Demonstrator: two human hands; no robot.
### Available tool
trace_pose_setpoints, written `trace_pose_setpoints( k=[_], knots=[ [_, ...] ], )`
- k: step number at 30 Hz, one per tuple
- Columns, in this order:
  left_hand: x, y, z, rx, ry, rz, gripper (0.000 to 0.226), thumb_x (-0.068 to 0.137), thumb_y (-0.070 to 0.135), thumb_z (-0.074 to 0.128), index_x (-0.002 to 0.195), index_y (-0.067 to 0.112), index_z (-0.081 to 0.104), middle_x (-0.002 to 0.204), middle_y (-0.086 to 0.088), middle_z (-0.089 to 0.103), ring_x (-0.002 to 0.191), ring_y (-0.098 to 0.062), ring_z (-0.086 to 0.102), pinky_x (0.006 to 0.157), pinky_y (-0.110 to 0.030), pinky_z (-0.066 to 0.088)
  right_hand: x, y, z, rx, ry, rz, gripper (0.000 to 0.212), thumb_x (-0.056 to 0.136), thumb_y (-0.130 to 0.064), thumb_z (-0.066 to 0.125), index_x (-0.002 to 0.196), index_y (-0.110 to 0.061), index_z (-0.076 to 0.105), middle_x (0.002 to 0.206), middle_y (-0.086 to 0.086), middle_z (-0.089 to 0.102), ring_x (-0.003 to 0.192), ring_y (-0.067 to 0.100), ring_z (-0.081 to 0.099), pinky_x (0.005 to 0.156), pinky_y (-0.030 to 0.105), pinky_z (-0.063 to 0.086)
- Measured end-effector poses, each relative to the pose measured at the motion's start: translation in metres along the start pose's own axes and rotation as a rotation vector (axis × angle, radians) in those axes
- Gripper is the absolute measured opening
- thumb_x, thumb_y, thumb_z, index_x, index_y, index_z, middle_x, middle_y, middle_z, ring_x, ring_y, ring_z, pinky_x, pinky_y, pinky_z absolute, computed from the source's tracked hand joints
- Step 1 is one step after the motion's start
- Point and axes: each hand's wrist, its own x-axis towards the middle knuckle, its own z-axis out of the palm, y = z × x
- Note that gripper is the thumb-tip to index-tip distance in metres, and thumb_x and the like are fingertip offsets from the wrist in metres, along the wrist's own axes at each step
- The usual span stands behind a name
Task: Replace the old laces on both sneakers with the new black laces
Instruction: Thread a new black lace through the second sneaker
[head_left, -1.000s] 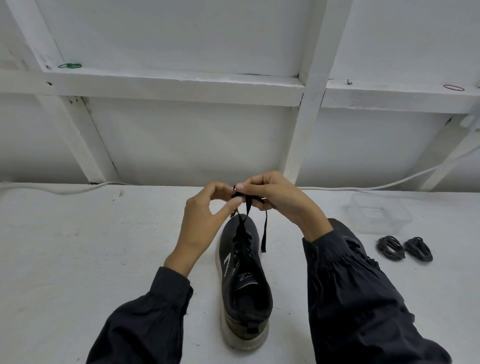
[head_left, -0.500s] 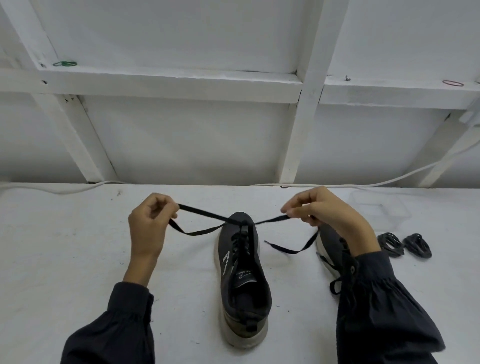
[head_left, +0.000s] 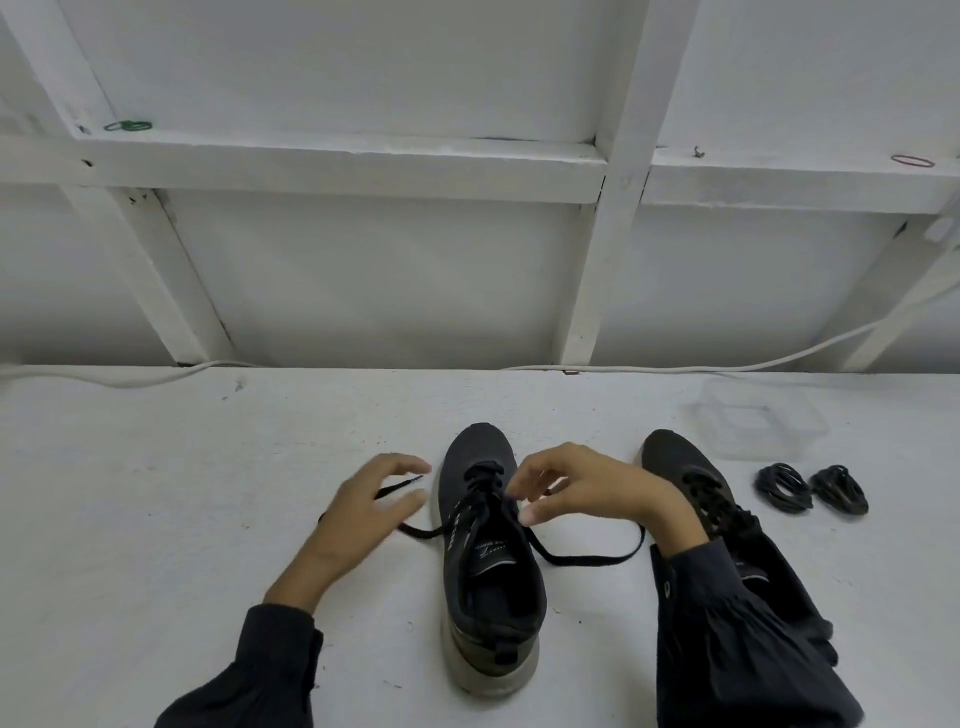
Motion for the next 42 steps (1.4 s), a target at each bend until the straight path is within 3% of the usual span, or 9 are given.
trace_pose_setpoints(
  k=[3,8,16,21,24,28,34,37,42],
  knots=[
    [-0.003,0.018,0.018,-0.05,-0.136,0.104,0.016,0.088,0.031,0.069,0.105,0.031,0.068,0.11,0.022,0.066,0.111,0.004,0.056,0.091,-0.007,0.039,0.005,0.001,0.007,0.112,-0.025,-0.036,0.018,0.084,-0.014,0.077,0.1,-0.01,0.07,0.093,0.001,0.072,0.085,0.012,0.067,0.083,0.023,0.053],
    [-0.004,0.024,0.03,-0.05,-0.097,0.231,0.002,0.089,0.029,0.069,0.089,0.03,0.067,0.092,0.012,0.067,0.095,-0.011,0.062,0.083,-0.018,0.045,0.002,0.005,0.014,0.21,-0.051,-0.081,0.005,0.088,-0.009,0.071,0.092,-0.009,0.069,0.088,0.006,0.07,0.083,0.016,0.065,0.085,0.03,0.053],
    [-0.012,0.021,0.023,-0.065,-0.101,0.219,0.001,0.086,0.027,0.071,0.086,0.027,0.071,0.089,0.011,0.07,0.093,-0.012,0.065,0.08,-0.013,0.046,-0.001,0.01,0.024,0.335,-0.008,-0.074,0.01,0.091,-0.009,0.067,0.098,-0.001,0.068,0.086,0.01,0.066,0.078,0.017,0.057,0.077,0.025,0.049],
    [-0.017,0.021,0.019,-0.086,-0.133,0.132,0.006,0.087,0.02,0.072,0.081,0.022,0.072,0.083,0.008,0.071,0.09,-0.009,0.066,0.07,-0.015,0.049,-0.009,0.009,0.02,0.249,0.063,-0.072,0.01,0.091,-0.006,0.062,0.085,-0.012,0.067,0.079,0.001,0.067,0.073,0.01,0.059,0.075,0.027,0.048],
    [-0.017,0.019,0.015,-0.085,-0.162,0.112,0.014,0.087,0.018,0.072,0.076,0.024,0.07,0.08,0.005,0.071,0.086,-0.01,0.067,0.074,-0.026,0.052,-0.014,0.009,0.026,0.349,0.124,-0.077,0.011,0.095,-0.004,0.052,0.086,-0.008,0.058,0.073,0.003,0.066,0.066,0.015,0.06,0.07,0.031,0.046],
    [-0.017,0.015,0.013,-0.087,-0.187,0.1,0.018,0.088,0.016,0.071,0.074,0.026,0.068,0.078,0.004,0.069,0.082,-0.01,0.066,0.078,-0.031,0.053,-0.019,0.016,0.046,0.551,0.241,0.031,0.015,0.083,-0.023,0.055,0.083,-0.009,0.052,0.054,-0.006,0.038,0.049,0.01,0.03,0.048,0.02,0.027],
    [-0.02,0.007,0.008,-0.201,-0.229,0.09,0.017,0.08,0.042,0.067,0.073,0.026,0.066,0.086,-0.007,0.074,0.086,-0.02,0.069,0.088,-0.038,0.054,-0.027,0.026,0.059,0.603,0.429,0.083,0.011,0.073,-0.023,0.055,0.073,-0.012,0.058,0.05,-0.007,0.035,0.049,0.009,0.027,0.046,0.017,0.023],
    [-0.02,0.005,0.005,-0.241,-0.247,0.071,0.013,0.081,0.038,0.067,0.069,0.032,0.064,0.087,-0.009,0.074,0.09,-0.029,0.069,0.098,-0.043,0.051,-0.03,0.027,0.057,0.61,0.461,0.089,0.011,0.071,-0.023,0.057,0.072,-0.012,0.059,0.05,-0.006,0.035,0.048,0.008,0.027,0.046,0.017,0.023],
    [-0.021,0.005,0.005,-0.27,-0.265,0.032,0.016,0.085,0.029,0.068,0.069,0.032,0.065,0.085,-0.011,0.073,0.09,-0.033,0.068,0.094,-0.041,0.052,-0.031,0.03,0.058,0.675,0.397,0.109,0.007,0.074,-0.02,0.057,0.071,-0.013,0.059,0.054,-0.004,0.029,0.05,0.011,0.022,0.047,0.018,0.02]
  ],
)
